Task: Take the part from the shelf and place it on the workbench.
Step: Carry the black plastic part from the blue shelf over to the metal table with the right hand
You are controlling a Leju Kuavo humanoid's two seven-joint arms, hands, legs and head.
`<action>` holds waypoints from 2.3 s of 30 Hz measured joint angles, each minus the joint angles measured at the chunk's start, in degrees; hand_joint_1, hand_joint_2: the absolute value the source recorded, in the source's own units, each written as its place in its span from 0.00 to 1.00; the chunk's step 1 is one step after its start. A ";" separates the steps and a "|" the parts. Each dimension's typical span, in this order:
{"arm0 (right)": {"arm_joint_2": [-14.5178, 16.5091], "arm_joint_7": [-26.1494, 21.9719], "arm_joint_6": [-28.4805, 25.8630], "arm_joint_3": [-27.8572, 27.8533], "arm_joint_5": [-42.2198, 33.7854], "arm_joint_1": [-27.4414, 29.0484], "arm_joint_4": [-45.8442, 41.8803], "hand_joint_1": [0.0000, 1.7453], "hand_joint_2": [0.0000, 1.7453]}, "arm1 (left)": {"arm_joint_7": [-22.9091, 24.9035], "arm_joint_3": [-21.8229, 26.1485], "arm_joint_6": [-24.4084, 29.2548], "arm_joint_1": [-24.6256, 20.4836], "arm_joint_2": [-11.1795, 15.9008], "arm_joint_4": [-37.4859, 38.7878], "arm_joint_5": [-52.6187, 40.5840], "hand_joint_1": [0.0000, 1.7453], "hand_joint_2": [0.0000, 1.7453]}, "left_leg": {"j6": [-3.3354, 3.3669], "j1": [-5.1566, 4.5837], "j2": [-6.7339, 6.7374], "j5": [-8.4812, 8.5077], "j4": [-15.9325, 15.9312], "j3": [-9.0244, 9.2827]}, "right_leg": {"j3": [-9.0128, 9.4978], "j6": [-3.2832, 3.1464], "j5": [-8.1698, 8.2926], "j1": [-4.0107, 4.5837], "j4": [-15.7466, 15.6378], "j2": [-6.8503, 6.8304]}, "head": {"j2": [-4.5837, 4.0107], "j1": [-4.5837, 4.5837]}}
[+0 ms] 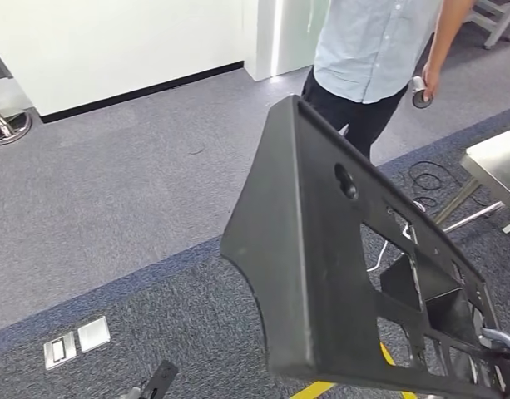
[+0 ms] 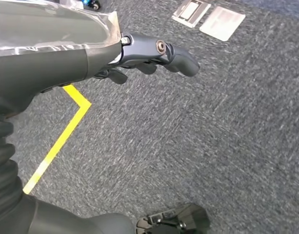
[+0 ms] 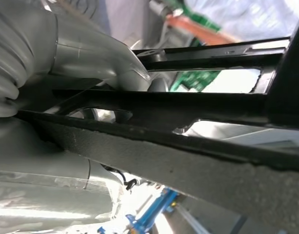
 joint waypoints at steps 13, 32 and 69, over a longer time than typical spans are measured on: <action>0.20 -0.03 -0.01 -1.74 0.51 0.36 -0.72 1.00 1.00 | 0.71 0.72 0.31 0.31 1.39 0.00 0.07 0.00 1.00 | 0.20 0.30 -9.56 2.89 1.39 -3.16 | 2.68 -0.85 -1.15 -0.58 -0.76 10.42 | 0.01 -0.40; 0.34 -0.85 -0.02 -4.75 0.47 0.89 -1.90 1.00 1.00 | 0.49 1.45 0.53 0.06 1.54 0.00 0.74 0.00 1.00 | -0.15 0.08 -0.07 -0.38 -0.55 1.02 | 0.40 0.04 -0.07 -0.34 -0.36 0.83 | 0.01 -0.14; 0.90 -1.58 0.00 -6.39 -0.51 0.67 -1.81 1.00 1.00 | -3.70 2.45 -4.31 0.20 1.76 0.00 2.05 0.00 1.00 | -0.65 0.00 -5.49 -6.93 14.69 -6.15 | 1.46 -1.33 0.29 -0.88 -1.71 5.44 | 0.02 -0.55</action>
